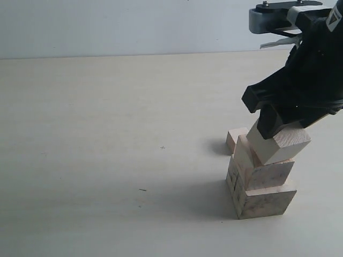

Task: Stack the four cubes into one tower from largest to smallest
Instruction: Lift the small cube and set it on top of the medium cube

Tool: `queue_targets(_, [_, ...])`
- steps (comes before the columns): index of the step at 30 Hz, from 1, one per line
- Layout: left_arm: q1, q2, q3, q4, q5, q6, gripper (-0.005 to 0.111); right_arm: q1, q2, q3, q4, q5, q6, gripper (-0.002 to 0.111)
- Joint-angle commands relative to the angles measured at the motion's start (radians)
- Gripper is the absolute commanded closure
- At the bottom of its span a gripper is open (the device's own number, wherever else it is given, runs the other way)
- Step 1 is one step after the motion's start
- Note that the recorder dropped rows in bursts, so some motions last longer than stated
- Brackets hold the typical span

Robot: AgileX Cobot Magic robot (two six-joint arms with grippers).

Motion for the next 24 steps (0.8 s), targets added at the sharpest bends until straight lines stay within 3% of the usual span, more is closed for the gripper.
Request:
queue_targets(1, [0.006, -0.007, 0.003, 0.003, -0.006, 0.000, 0.107, -0.005, 0.001, -0.004, -0.006, -0.005, 0.002, 0.060])
queue_targets(9, [0.006, -0.007, 0.003, 0.003, -0.006, 0.000, 0.107, -0.005, 0.001, -0.004, -0.001, -0.005, 0.002, 0.060])
queue_targets(16, [0.006, -0.007, 0.003, 0.003, -0.006, 0.000, 0.107, -0.005, 0.001, -0.004, -0.001, -0.005, 0.013, 0.044])
queue_targets(24, [0.006, -0.007, 0.003, 0.003, -0.006, 0.000, 0.107, -0.005, 0.001, -0.004, -0.001, -0.005, 0.030, 0.043])
